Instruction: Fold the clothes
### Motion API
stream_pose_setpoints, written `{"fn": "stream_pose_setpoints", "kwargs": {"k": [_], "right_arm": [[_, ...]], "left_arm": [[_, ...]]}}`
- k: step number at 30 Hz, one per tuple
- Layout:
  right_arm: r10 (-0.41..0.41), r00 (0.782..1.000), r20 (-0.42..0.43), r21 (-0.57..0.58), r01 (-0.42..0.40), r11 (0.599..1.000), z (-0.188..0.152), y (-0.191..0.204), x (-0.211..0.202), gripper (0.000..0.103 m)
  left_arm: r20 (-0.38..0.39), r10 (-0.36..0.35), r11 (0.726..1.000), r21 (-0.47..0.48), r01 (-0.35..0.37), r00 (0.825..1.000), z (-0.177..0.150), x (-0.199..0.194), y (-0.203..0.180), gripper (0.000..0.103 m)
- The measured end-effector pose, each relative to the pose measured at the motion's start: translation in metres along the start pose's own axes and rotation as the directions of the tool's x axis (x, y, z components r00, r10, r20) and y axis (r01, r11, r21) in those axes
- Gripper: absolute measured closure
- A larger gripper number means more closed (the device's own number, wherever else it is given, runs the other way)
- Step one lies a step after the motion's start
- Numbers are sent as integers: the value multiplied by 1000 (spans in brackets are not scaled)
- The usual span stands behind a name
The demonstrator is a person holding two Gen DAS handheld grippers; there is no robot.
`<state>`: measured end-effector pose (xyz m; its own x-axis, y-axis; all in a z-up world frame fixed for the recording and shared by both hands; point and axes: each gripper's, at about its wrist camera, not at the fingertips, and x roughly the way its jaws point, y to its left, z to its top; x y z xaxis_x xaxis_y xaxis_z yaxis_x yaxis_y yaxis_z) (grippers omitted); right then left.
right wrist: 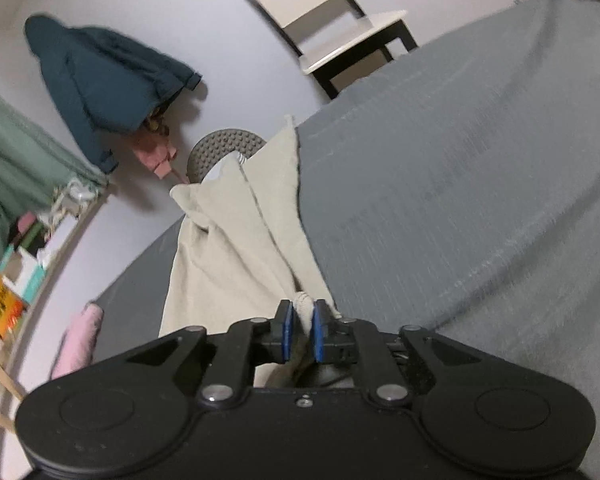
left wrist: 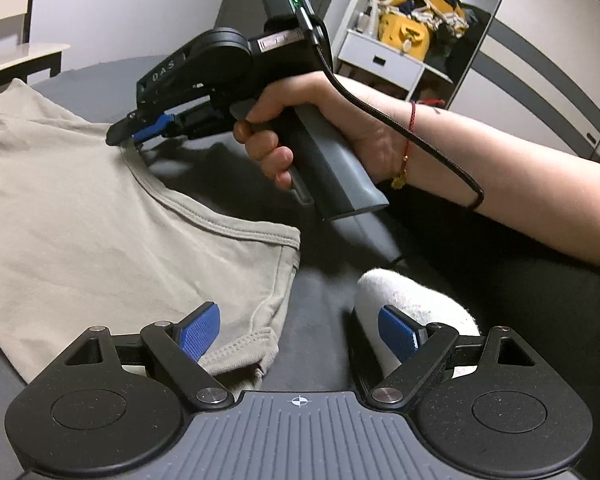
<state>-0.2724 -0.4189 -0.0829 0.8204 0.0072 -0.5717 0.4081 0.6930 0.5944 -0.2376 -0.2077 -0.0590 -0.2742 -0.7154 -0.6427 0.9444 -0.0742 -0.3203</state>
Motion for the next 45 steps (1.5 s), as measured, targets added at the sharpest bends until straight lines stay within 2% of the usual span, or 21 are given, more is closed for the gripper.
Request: {"fn": "stream_pose_setpoints", "kwargs": {"k": [4,7,10,12,16,19,21,23,27,28,29,30,36,39,45], "right_arm": [[-59,995,80,-154,71,985,3,24,-11,72],[-25,991,128,-298,62,952,18,46,-13,71],[-16,995,98,-398,53,916,52,68,10,71],[-10,998,60,-445,35,895,78,83,37,71],[-5,998,-67,-442,-25,897,133,99,109,71],[-36,994,-107,-447,-16,894,154,109,154,71],[-70,990,-122,-466,5,885,160,115,180,71],[-82,986,-144,-442,10,897,162,117,201,71],[-43,986,-160,-360,-18,933,161,108,215,72],[-34,986,-165,-349,-26,937,160,105,216,79],[-26,985,-171,-338,-34,940,160,103,218,92],[-24,986,-164,-329,-32,944,161,102,218,99],[-15,999,-29,-327,4,945,173,97,192,99],[-54,998,40,-325,64,943,183,88,176,99],[-215,976,21,-319,210,924,184,67,185,99]], "left_arm": [[-23,-44,998,-47,43,999,5,-7,4,16],[80,-39,994,-103,47,996,9,-24,14,16],[201,42,980,-201,-1,979,14,-41,34,16],[251,98,956,-292,-21,963,13,-45,51,16],[274,128,890,-457,12,953,-1,-40,81,16],[264,110,874,-484,33,958,-6,-33,88,16],[247,104,884,-466,24,963,-7,-28,87,16],[231,99,896,-444,14,968,-6,-23,85,16],[219,83,903,-429,20,972,-6,-21,86,16],[218,80,903,-430,22,973,-6,-21,86,16],[217,77,901,-433,25,973,-7,-20,87,16],[218,74,898,-438,30,973,-7,-20,89,16],[210,81,889,-456,24,974,-3,-16,86,16],[194,103,900,-437,-8,976,-1,-14,79,16],[164,124,932,-357,-58,979,3,-8,67,16]]}}
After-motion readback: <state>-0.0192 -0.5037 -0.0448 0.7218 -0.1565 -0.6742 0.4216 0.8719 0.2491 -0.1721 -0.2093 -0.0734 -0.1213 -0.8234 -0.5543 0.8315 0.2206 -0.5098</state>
